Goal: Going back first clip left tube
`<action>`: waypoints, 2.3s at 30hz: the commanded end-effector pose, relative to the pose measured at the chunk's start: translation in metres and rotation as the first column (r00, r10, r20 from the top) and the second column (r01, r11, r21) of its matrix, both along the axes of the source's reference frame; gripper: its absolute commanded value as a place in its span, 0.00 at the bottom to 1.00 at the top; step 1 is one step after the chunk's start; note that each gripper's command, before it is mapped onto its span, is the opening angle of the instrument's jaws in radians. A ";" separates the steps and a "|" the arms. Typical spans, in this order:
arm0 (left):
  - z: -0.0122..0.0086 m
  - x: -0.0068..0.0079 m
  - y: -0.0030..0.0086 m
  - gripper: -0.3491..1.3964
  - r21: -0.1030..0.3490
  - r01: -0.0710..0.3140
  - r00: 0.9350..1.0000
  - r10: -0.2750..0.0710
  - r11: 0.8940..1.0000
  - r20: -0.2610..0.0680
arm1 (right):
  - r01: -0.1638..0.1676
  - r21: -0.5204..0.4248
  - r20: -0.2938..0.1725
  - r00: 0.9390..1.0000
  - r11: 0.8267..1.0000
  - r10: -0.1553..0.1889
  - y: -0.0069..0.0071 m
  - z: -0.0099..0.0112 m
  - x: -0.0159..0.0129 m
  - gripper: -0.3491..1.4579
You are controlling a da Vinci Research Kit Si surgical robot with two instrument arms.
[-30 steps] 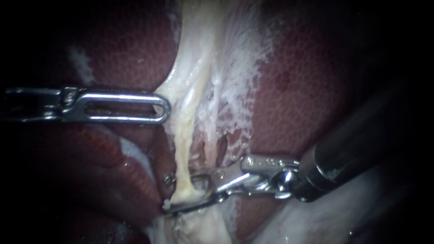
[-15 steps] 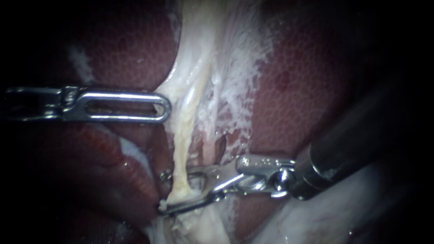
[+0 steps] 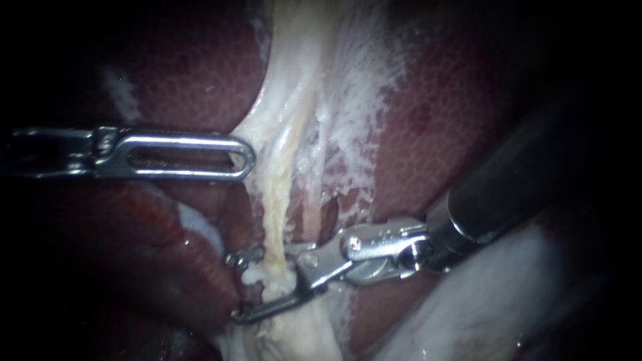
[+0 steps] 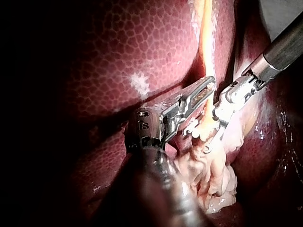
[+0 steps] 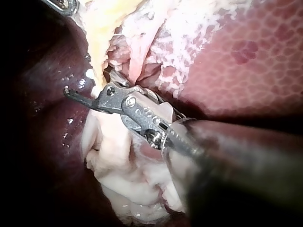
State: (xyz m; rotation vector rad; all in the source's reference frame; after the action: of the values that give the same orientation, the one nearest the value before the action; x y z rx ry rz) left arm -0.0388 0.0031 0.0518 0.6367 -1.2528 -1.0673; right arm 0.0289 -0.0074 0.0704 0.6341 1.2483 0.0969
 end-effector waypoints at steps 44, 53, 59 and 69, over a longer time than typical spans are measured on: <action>0.0003 0.0001 -0.0001 0.00 -0.001 -0.001 1.000 0.001 1.000 0.000 | -0.098 0.196 0.111 0.991 0.976 0.077 0.0049 -0.0062 -0.0111 0.52; 0.0010 0.0000 -0.0003 0.00 -0.004 -0.001 1.000 0.001 1.000 0.000 | -0.121 0.141 0.089 0.990 0.983 0.109 0.0073 -0.0083 -0.0145 0.52; 0.0011 0.0000 -0.0003 0.00 -0.005 -0.001 1.000 0.001 1.000 -0.001 | -0.148 0.111 0.077 0.987 0.983 0.140 0.0092 -0.0103 -0.0168 0.52; 0.0011 -0.0001 -0.0003 0.00 -0.005 -0.001 1.000 0.001 1.000 -0.001 | -0.157 0.083 0.045 0.987 0.984 0.154 0.0117 -0.0141 -0.0194 0.52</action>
State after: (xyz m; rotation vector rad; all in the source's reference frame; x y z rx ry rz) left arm -0.0389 0.0027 0.0530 0.6331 -1.2542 -1.0628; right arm 0.0094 0.0044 0.0561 0.6039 1.2627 0.2882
